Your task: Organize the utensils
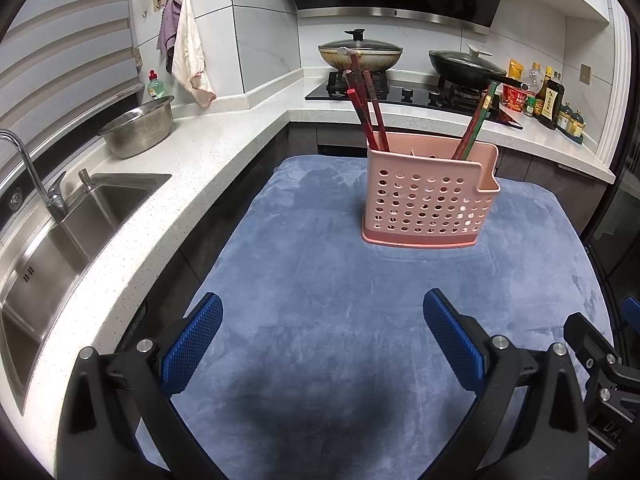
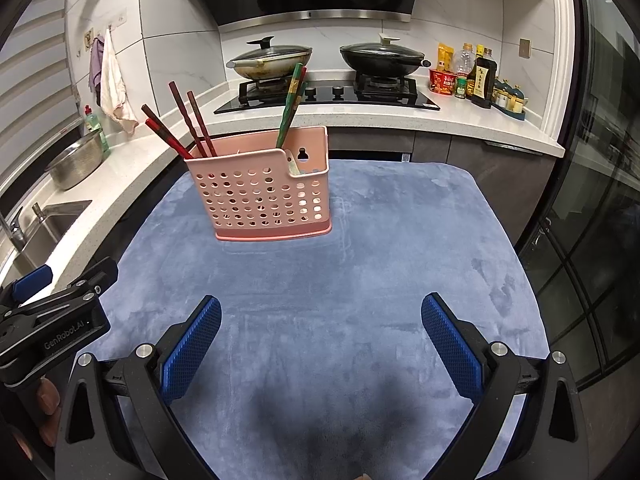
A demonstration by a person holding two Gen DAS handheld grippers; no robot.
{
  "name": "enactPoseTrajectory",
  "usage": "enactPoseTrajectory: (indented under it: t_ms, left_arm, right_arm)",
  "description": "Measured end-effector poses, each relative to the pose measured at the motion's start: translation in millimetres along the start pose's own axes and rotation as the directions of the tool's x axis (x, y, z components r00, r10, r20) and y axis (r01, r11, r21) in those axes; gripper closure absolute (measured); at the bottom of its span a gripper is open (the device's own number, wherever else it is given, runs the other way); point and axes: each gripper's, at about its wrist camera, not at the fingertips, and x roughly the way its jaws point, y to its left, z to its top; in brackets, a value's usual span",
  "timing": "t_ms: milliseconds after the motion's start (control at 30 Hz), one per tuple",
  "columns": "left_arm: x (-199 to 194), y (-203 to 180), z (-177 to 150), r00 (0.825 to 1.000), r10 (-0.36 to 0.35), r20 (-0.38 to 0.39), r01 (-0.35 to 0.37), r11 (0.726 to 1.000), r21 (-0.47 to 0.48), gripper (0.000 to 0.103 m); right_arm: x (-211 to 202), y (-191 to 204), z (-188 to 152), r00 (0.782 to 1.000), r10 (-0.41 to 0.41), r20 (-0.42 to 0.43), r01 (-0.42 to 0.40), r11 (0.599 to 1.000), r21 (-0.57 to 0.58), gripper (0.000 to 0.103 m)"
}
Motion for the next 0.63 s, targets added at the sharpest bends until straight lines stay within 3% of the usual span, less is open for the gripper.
enactPoseTrajectory:
  t_ms: [633]
  left_arm:
    - [1.5,1.0,0.5,1.000,0.002,-0.004,-0.002,1.000,0.002,0.007]
  right_arm:
    - [-0.3,0.1,0.0,1.000,-0.009,0.000,0.009,1.000,-0.006,0.006]
